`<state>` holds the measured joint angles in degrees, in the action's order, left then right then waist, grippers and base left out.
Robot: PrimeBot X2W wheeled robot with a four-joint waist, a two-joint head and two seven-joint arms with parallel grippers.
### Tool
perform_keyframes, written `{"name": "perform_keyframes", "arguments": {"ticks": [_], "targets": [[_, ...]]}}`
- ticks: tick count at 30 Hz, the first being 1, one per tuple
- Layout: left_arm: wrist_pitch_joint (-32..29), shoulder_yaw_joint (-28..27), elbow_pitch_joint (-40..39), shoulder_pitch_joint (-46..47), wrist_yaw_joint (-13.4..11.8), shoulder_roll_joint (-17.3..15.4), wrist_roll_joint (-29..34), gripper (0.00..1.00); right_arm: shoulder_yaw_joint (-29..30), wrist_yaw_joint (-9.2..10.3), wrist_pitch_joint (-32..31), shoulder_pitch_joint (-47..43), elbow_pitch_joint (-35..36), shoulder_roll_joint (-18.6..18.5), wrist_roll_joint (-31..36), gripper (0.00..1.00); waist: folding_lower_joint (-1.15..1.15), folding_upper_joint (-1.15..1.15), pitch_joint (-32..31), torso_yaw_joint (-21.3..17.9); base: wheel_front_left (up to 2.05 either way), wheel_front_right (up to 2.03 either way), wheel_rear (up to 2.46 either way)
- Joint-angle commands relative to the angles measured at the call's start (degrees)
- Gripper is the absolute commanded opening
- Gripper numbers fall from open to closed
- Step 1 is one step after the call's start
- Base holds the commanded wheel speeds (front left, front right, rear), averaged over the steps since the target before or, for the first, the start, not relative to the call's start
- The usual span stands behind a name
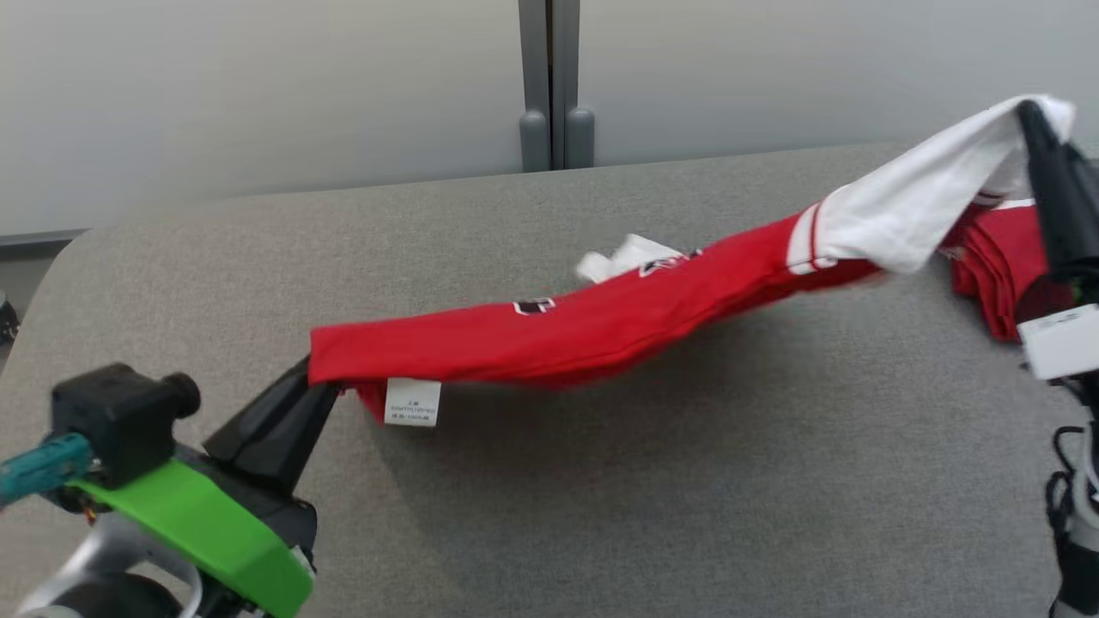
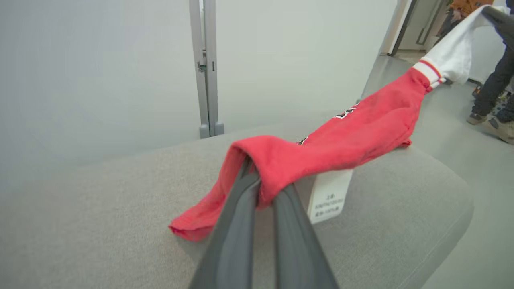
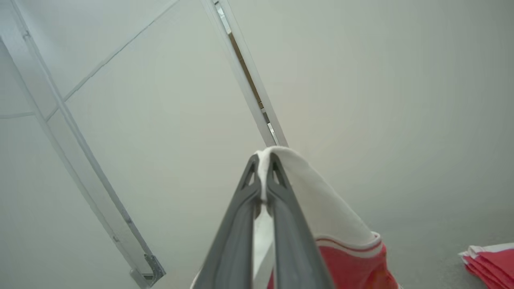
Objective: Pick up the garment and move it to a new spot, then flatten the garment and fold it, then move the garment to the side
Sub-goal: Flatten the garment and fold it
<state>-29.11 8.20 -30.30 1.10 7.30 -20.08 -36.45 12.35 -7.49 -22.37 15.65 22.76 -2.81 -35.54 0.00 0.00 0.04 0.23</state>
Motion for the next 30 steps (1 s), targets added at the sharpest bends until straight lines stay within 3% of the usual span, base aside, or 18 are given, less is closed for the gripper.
{"name": "perform_keyframes", "arguments": {"ticks": [1,5,8,12,18,24,27,30], "targets": [[-2.03,-0.61,-3.46,2.47,0.2,-1.34,-1.62,0.0,1.19,0.01,-2.23,1.46,3.11,-0.13,-1.04,0.0,0.0,0.0,-1.13,-1.14,0.0,0.0,0.0],[-9.15,-1.35,-11.36,8.07,-0.47,-3.61,-7.95,0.0,5.18,0.01,-9.6,6.31,9.78,-0.75,-2.56,0.0,0.0,0.0,-1.07,-2.05,0.0,0.0,0.0],[-13.75,-2.31,-12.74,13.54,-0.98,-6.21,-10.26,0.0,7.69,0.01,-14.52,10.57,11.53,-1.83,-2.18,0.0,0.0,0.0,-0.55,-2.68,0.0,0.0,0.0],[-18.58,-2.39,-11.27,20.91,-1.93,-7.93,-13.33,0.0,9.15,0.01,-20.8,16.81,12.03,-3.34,-1.16,0.0,0.0,0.0,2.94,-3.58,0.0,0.0,0.0],[-22.9,-2.92,-2.45,33.83,-1.97,-9.77,-15.58,0.0,7.7,0.01,-24.77,29.2,6.86,-2.66,2.85,0.0,0.0,0.0,14.93,-4.61,0.0,0.0,0.0],[-20.26,-1.61,14.26,53.77,-0.73,-10.89,-9.56,0.0,2.39,0.01,-18.69,47.79,-6.67,-0.58,12.19,0.0,0.0,0.0,30.03,-4.16,0.0,0.0,0.0],[-12.31,0.42,23.37,65.94,-0.22,-10.18,-3.6,0.0,3.16,0.03,-11.76,58.62,-16.94,-0.32,14.61,0.0,0.0,0.0,35.9,-3.7,0.0,0.0,0.0],[-0.48,4.1,35.01,75.99,0.21,-7.39,2.3,0.0,3.63,0.01,-1.57,68.16,-29.25,-0.05,14.81,0.0,0.0,0.0,39.71,-2.62,0.0,0.0,0.0]]}}
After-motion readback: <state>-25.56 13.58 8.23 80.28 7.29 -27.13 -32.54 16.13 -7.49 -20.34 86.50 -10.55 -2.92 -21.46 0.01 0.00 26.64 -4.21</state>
